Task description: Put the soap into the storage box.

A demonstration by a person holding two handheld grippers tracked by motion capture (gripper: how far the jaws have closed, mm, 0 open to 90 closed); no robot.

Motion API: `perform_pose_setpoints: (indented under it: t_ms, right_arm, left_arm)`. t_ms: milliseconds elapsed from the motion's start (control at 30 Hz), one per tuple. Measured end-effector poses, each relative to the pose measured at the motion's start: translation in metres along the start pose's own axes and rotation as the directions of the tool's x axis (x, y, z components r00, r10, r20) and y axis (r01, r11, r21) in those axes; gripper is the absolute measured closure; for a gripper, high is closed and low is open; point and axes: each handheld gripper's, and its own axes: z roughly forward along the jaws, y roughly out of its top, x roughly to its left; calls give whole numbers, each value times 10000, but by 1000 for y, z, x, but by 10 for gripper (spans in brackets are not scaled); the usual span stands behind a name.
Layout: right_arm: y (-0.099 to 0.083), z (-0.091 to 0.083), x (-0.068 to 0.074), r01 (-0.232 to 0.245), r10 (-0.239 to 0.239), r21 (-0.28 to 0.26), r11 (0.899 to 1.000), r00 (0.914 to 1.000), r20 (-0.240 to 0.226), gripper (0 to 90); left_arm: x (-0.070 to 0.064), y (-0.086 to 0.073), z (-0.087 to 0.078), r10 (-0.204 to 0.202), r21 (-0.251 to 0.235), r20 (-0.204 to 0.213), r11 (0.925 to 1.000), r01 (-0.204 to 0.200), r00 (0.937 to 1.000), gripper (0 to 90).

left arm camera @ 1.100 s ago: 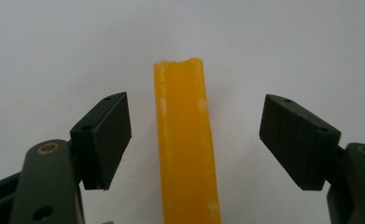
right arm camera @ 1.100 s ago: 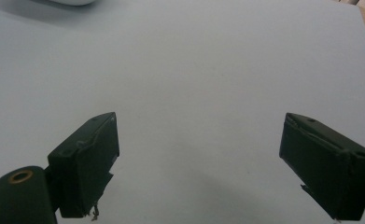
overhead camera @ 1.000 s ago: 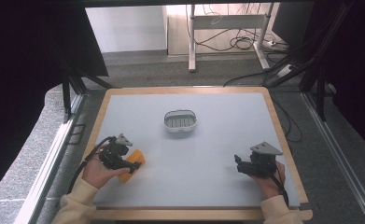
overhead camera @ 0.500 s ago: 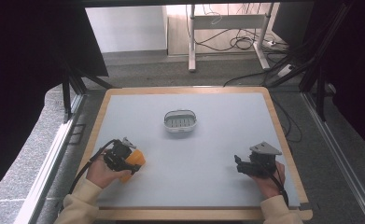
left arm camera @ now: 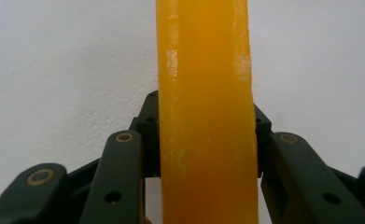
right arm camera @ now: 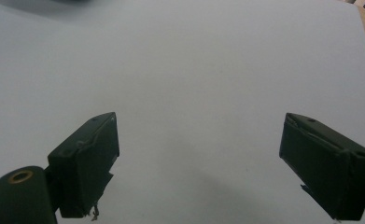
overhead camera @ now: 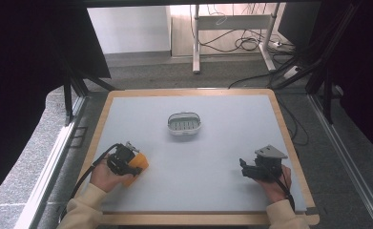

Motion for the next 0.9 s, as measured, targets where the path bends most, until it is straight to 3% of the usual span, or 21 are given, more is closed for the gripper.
perform_pose_setpoints:
  t_ms: [233, 900]
  right_arm:
    - [0, 0, 0, 25, -25, -28, 10000, 10000, -2, 123]
    - [0, -1, 0, -3, 4, -82, 10000, 9999, 153, 128]
  left_arm:
    - [1, 0, -2, -30, -88, -65, 10000, 30, 10000, 621]
    - [1, 1, -21, 114, -919, 87, 9957, -105, 9999, 621]
